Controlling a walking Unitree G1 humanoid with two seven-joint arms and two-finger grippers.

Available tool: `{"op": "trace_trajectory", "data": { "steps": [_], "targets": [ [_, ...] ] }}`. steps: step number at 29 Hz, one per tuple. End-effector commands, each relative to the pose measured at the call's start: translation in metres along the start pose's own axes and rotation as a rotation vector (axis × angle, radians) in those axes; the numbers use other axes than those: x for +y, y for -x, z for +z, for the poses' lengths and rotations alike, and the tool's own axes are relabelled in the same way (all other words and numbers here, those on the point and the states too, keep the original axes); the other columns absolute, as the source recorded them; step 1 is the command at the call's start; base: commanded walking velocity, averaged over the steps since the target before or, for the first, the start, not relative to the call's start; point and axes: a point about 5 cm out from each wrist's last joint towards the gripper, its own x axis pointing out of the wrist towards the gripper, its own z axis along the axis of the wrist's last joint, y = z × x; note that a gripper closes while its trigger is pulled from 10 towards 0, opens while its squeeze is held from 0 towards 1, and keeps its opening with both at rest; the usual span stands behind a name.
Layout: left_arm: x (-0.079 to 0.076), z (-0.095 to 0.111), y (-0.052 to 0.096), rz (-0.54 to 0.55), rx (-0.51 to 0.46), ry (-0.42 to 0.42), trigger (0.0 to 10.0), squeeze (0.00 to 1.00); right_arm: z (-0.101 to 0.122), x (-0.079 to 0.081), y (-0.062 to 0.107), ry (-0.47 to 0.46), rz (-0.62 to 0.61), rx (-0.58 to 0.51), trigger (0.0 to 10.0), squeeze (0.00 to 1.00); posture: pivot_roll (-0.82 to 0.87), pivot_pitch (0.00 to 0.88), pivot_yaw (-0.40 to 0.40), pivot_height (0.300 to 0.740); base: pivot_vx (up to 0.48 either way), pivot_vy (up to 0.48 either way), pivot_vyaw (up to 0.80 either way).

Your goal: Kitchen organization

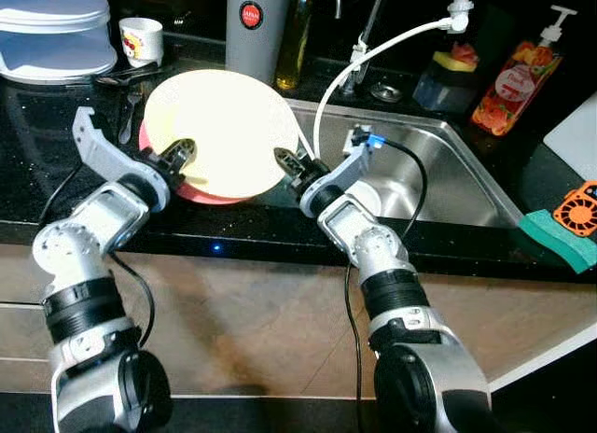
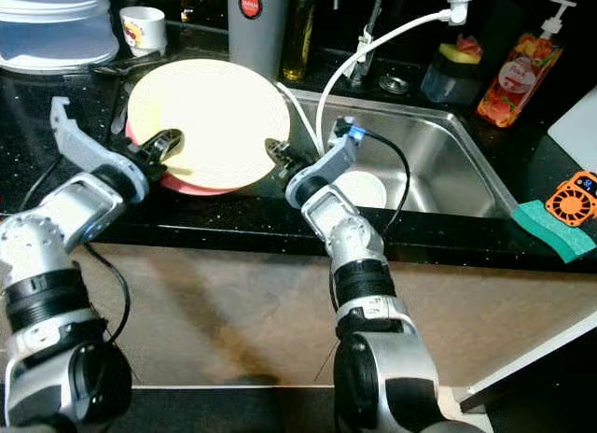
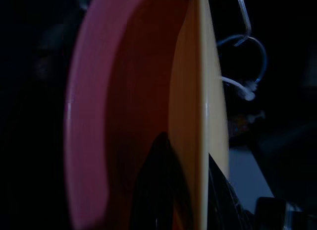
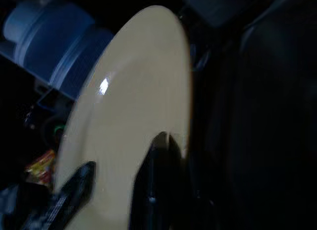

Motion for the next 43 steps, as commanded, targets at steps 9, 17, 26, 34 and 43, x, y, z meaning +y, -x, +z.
{"op": "trace_trajectory", "data": {
  "steps": [9,17,26,34,43],
  "targets": [
    [-0.018,-0.014,-0.051,0.048,-0.010,-0.116,0.0,0.00,0.107,-0.032,0.038,0.247,-0.291,-0.522,10.0,0.00,0.14,0.000,-0.086,0.740,0.000,0.000,0.00],
    [-0.051,0.020,-0.054,-0.145,-0.177,-0.075,0.0,0.00,0.133,-0.049,0.070,0.391,-0.415,-0.596,10.0,0.00,0.08,0.000,-0.043,0.740,0.000,0.000,0.00],
    [-0.053,0.087,-0.035,0.131,-0.415,-0.582,0.0,0.00,0.112,-0.041,0.071,0.616,-0.353,-0.518,10.0,0.00,0.06,0.000,-0.015,0.740,0.000,0.000,0.00],
    [0.002,0.130,0.026,0.683,-0.540,-1.018,0.0,0.00,0.128,-0.039,0.084,0.752,-0.418,-0.576,10.0,0.00,0.10,0.000,-0.032,0.740,0.000,0.000,0.00],
    [0.055,0.118,0.052,0.792,-0.409,-0.876,0.0,0.00,0.150,-0.027,0.099,0.891,-0.446,-0.663,10.0,0.00,0.13,0.000,-0.045,0.740,0.000,0.000,0.00]
  ]
}}
